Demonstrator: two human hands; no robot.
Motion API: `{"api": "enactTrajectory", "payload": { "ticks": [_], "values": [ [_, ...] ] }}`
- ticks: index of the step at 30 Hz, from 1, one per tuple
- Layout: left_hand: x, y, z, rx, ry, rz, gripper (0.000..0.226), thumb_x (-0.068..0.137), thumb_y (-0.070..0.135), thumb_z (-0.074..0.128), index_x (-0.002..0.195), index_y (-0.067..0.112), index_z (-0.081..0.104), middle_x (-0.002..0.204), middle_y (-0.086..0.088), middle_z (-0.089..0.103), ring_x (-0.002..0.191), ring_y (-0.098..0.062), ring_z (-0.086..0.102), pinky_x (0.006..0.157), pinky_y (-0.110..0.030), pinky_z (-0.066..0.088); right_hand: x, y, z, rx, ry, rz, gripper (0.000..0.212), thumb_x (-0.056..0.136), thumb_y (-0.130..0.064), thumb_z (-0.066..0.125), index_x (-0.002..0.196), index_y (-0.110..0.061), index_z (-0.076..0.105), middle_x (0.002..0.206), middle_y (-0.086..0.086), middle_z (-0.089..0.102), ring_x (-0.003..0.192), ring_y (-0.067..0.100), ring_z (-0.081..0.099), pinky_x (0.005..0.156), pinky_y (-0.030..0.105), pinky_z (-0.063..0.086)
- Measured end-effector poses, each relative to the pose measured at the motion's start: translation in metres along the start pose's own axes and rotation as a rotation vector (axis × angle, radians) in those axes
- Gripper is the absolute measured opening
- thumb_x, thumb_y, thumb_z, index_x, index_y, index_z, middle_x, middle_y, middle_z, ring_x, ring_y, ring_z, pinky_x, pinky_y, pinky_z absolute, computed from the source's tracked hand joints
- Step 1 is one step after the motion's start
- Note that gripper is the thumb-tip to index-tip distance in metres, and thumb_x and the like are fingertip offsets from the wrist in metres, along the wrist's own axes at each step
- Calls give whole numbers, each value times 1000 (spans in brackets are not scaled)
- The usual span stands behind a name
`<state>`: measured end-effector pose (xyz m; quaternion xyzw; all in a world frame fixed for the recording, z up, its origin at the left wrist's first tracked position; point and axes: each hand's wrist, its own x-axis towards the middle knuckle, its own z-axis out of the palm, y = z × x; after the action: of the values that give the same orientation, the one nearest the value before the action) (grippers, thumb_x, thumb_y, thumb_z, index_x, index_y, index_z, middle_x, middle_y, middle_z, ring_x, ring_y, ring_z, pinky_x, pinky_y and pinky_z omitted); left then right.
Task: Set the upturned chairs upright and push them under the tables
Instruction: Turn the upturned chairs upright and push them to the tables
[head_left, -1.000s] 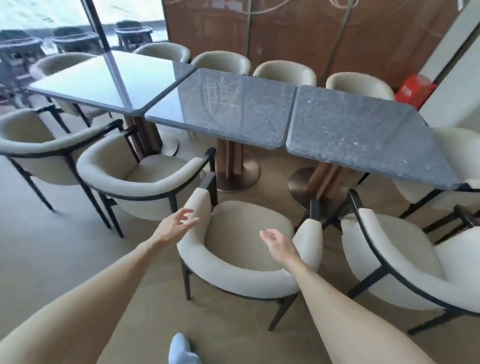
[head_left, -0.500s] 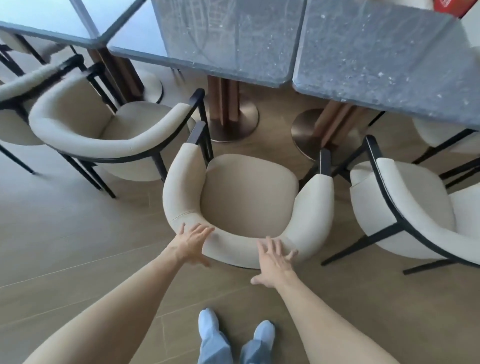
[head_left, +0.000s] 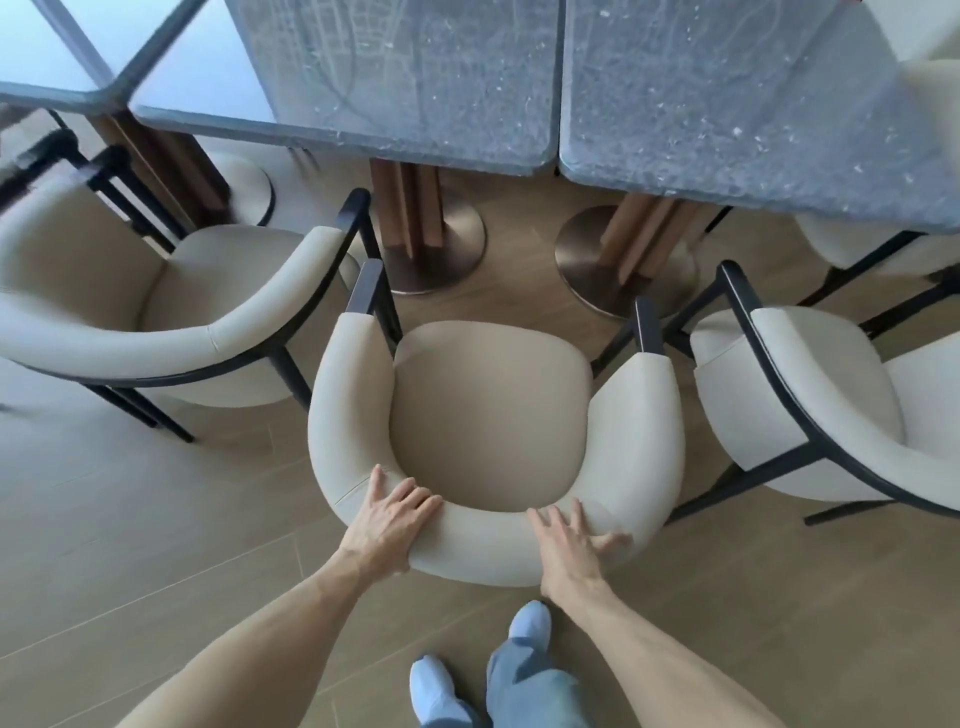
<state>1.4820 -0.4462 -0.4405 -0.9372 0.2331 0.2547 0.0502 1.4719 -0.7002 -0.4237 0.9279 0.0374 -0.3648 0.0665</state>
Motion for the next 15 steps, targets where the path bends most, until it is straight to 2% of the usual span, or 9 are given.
{"api": "enactTrajectory", "payload": {
  "ticks": [3,9,15],
  "values": [
    [20,-6,-11,-21,16,-9,86,74,32,70,150,24,31,145,7,44,138,-18,35,117,-61,6,13,8,-17,21,25,9,78,89,-9,66,151,-32,24,152,-4,35,153,28,6,99,80,23],
    [76,-19,-42,-32,27,-20,89,75,35,72,152,24,28,144,7,44,138,-19,34,118,-62,8,60,31,-59,-35,46,35,82,80,-5,72,145,-31,30,142,-6,43,145,25,19,93,85,23],
    [119,-45,-62,-12,39,-21,92,73,36,74,152,25,28,144,8,44,138,-18,34,118,-61,9,102,37,-90,-47,74,25,81,77,-3,73,142,-30,33,139,-4,44,143,25,23,90,85,23]
  ]
}}
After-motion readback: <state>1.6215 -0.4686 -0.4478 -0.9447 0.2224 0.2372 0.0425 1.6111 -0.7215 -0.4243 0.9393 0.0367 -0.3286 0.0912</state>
